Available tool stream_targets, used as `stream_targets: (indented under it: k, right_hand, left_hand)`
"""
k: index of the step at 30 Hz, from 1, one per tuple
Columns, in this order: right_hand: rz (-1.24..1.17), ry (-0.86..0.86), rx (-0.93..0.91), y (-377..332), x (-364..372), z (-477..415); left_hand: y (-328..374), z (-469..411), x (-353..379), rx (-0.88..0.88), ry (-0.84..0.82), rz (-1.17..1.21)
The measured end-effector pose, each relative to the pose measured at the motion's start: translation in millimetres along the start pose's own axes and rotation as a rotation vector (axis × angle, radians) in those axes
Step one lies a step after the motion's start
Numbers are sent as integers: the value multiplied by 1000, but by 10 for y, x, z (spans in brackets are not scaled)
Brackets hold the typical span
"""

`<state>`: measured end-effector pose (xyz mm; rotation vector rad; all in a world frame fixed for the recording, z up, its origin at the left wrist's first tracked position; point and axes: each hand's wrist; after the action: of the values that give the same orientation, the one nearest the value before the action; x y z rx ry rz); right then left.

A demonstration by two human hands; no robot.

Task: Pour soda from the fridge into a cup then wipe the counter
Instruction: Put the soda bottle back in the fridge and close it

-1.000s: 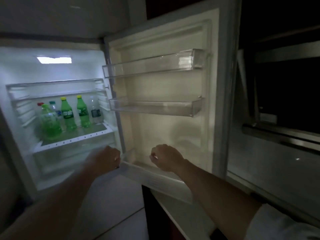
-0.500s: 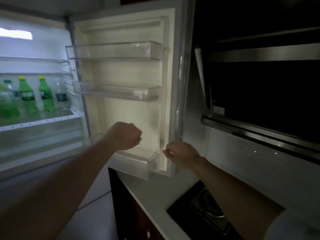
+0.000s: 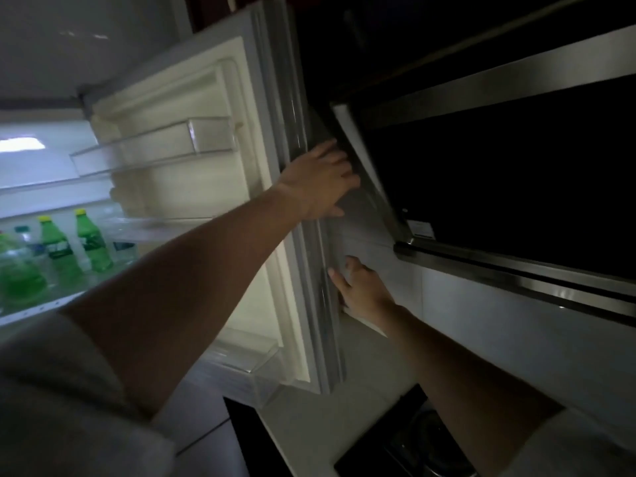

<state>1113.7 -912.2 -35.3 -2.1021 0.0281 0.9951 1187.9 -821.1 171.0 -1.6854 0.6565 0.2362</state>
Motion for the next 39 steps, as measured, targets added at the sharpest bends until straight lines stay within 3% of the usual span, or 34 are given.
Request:
stream_targets:
  k: [3,5,9,15,26,32,39]
  right_hand:
    - [-166,-51,12,-146,127,-175]
    - [-212,57,12,-204,314,-256]
    - [-301,295,7,-244,569,-183]
    - [-353,298,-3,-259,574,-154]
    - [-269,400,9,-863,820,546]
    - [-128,477,-178,-1410,1047,1127]
    - [-61,204,-368,-1991,1467,1582]
  left_hand:
    - [-81,-69,23,-107,-234,-87]
    - [-40,-43,79,-106,-350,-247]
    - [93,-11,108,-83,-369,-284]
    - [137,23,51,-113,-376,-271]
    - [56,973,-145,-29,-137,-318]
    - [-75,1842,-220,1,2,-264]
    - [-263,2996,-117,-94,250,-63]
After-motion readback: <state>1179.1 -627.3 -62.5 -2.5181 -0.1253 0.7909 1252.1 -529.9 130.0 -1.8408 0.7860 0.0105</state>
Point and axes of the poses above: each hand's wrist, its own z-axis away from the middle knuckle, its own x-axis out of the palm, y = z × x, and after that the axes turned 2 degrees about x, right-handed
